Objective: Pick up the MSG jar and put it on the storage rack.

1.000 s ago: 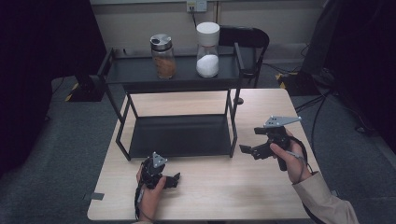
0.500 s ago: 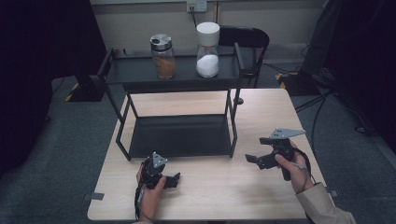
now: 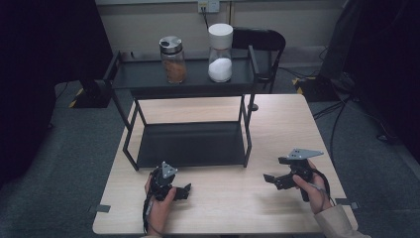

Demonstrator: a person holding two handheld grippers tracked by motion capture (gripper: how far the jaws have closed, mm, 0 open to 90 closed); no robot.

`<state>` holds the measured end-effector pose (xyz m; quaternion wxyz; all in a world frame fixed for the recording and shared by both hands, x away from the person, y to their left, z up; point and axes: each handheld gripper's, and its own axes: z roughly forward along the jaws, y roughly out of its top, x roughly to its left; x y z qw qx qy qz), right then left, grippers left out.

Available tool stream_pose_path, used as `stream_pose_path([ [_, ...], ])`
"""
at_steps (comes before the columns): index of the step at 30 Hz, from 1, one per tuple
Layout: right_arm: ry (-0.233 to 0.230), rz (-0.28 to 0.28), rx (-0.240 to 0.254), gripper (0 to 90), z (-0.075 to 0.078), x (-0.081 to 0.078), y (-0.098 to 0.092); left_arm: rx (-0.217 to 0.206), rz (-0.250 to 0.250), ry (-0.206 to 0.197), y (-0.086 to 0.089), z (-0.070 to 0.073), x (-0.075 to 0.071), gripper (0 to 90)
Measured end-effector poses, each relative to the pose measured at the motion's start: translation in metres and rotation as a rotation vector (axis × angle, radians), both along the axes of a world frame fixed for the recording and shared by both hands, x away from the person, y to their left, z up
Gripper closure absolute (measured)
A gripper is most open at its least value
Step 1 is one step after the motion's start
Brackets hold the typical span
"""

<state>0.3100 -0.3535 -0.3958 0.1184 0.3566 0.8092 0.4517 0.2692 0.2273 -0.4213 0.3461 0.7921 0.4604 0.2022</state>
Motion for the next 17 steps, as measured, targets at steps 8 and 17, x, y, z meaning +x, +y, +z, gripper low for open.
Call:
stream_pose_path([
  [8,0.004,-0.012,-0.102,0.6,-0.012,-0.009,0.003,-0.003,0.004,0.000,0.000,0.000,0.000,0.0],
  [17,-0.006,-0.027,-0.210,0.8,-0.020,-0.015,0.011,0.001,0.006,0.000,-0.001,0.000,-0.001,0.0],
])
